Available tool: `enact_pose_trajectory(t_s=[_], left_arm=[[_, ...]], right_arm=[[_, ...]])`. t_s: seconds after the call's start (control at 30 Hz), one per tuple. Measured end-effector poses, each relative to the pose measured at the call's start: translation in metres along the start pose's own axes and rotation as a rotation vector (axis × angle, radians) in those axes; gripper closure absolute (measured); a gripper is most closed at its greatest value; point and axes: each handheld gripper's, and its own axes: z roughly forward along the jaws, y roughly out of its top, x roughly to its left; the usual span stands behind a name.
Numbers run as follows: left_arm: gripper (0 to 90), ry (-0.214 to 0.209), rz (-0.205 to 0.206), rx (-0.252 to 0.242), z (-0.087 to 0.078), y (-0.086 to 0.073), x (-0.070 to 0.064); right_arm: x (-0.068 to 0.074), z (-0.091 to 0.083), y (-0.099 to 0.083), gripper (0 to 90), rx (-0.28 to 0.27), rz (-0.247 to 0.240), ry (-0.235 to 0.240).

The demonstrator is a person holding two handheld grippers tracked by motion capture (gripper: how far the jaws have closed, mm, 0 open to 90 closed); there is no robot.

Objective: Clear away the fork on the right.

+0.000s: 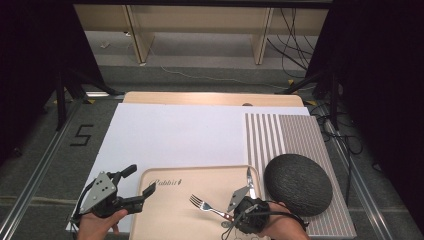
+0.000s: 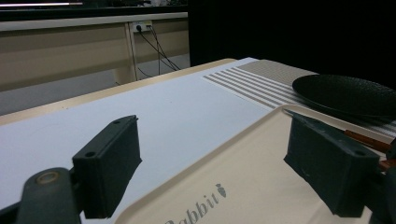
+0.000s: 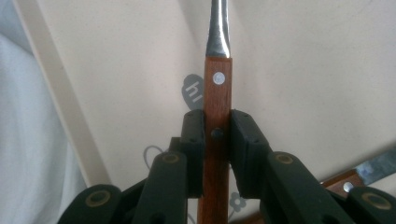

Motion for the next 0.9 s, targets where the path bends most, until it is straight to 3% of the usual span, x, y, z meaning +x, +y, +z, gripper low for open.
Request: enact_pose_trajectory(t_s=[0.17,0.3,0.33,0.37,0.63,0.7,0.77,0.9], left_arm=[[16.9,0.001,-0.003,-0.001,0.000,0.000,0.000],[16.9,-0.005,-0.002,-0.005,0.001,0.000,0.000],[16.9,-0.005,-0.002,-0.005,0.001,0.000,0.000],[16.9,-0.005,-0.002,-0.005,0.001,0.000,0.000],[16.9,-0.001,-0.003,0.001,0.000,0.000,0.000],[16.9,-0.002,-0.004,0.001,0.000,0.000,0.000],[16.9,-0.001,-0.004,0.001,0.000,0.000,0.000],[16.8,-0.001,-0.008,0.000,0.000,-0.001,0.000]], right_arm=[[-0.001,0.006,0.001,77.1,0.015,0.022,0.012],[-0.002,0.012,0.001,77.1,0.022,0.003,0.001],[-0.002,0.011,0.001,77.1,0.049,-0.002,0.007],[-0.001,0.013,0.001,77.1,0.030,0.003,0.002],[-0.001,0.019,0.001,76.7,0.042,-0.001,-0.022],[0.000,0.019,0.001,75.9,0.072,-0.004,-0.006],[-0.001,0.019,0.002,66.4,0.061,0.019,-0.004],[0.000,0.014,0.005,50.3,-0.017,0.018,-0.013]])
